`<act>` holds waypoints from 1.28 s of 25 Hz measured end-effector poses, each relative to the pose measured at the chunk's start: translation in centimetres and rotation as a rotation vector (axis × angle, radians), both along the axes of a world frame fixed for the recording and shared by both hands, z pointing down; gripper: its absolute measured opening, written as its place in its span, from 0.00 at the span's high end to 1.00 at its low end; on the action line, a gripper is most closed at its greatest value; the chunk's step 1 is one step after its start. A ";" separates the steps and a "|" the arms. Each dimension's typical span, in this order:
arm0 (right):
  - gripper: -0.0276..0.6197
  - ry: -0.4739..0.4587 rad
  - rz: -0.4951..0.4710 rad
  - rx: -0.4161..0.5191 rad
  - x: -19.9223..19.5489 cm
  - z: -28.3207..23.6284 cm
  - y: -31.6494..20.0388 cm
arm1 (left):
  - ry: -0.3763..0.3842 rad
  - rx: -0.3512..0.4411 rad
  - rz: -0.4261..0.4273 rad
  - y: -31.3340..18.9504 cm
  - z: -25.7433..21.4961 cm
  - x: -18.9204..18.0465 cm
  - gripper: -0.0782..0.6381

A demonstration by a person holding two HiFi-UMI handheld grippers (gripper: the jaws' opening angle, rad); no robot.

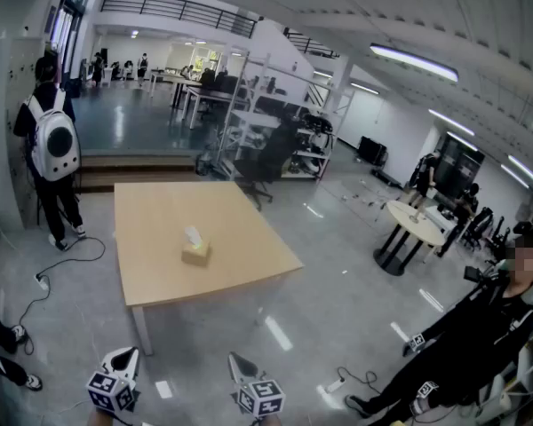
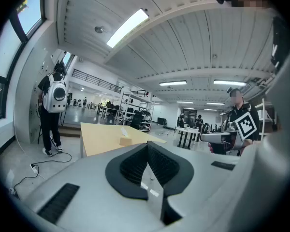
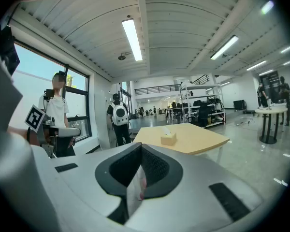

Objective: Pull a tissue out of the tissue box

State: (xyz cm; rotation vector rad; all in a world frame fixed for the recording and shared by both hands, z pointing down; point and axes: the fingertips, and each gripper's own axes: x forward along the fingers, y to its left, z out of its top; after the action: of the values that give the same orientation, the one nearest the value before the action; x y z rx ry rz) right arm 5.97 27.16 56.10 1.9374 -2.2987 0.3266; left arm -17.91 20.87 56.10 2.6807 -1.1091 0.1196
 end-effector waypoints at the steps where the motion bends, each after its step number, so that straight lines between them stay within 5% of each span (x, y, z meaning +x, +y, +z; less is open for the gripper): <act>1: 0.94 -0.010 0.001 0.004 0.0 0.0 0.1 | -0.001 0.000 0.001 0.0 0.0 0.0 0.88; 32: 0.94 -0.020 -0.007 0.016 5.3 0.5 -0.2 | -0.023 -0.011 -0.004 -0.1 1.4 5.6 0.88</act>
State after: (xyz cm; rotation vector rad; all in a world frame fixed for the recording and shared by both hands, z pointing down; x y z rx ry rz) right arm 11.30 26.92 56.57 1.9420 -2.3272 0.3297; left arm -12.30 20.77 57.54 2.6740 -1.1177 0.1560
